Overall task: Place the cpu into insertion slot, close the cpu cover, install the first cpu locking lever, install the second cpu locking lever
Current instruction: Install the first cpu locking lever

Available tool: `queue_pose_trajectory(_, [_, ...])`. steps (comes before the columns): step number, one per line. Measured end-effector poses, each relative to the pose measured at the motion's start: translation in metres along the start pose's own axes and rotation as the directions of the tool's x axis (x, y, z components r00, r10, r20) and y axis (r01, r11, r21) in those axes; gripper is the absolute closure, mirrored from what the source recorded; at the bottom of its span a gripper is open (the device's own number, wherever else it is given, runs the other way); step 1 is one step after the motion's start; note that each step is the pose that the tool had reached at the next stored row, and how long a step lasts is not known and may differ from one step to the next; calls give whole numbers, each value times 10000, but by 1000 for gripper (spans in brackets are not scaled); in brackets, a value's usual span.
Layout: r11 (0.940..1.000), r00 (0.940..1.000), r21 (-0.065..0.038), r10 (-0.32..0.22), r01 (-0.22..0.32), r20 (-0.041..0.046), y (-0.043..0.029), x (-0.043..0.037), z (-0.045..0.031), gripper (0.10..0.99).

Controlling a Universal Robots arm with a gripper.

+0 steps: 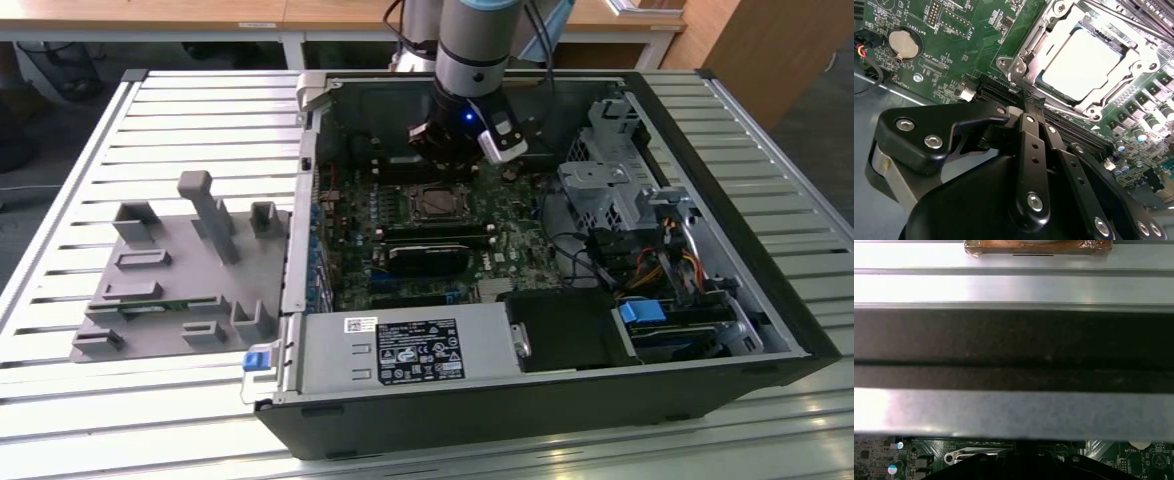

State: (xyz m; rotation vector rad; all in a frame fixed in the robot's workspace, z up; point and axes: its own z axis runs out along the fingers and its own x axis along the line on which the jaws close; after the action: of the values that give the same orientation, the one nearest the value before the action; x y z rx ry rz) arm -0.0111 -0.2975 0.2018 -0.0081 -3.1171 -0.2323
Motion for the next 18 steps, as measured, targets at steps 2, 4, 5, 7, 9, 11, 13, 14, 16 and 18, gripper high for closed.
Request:
queue_pose_trajectory(2, [10000,10000,3,0,0,-1,-1,-1,4,980])
queue_pose_trajectory(4, [10000,10000,4,0,0,-2,-1,-1,4,980])
queue_pose_trajectory(5, [10000,10000,3,0,0,-1,-1,-1,4,980])
queue_pose_trajectory(7, [10000,10000,18,-1,1,2,0,-2,7,980])
queue_pose_trajectory(9, [10000,10000,80,0,0,1,0,-2,12,980])
queue_pose_trajectory(11, [9999,10000,136,2,-2,0,2,-1,19,980])
queue_pose_trajectory(13, [9998,10000,193,2,-2,1,4,-1,27,980])
queue_pose_trajectory(14, [9997,10000,229,3,-3,1,6,-1,32,980])
queue_pose_trajectory(16, [9996,10000,295,4,-4,1,11,-1,40,980])
queue_pose_trajectory(18, [9994,10000,336,5,-5,1,15,-2,46,980])
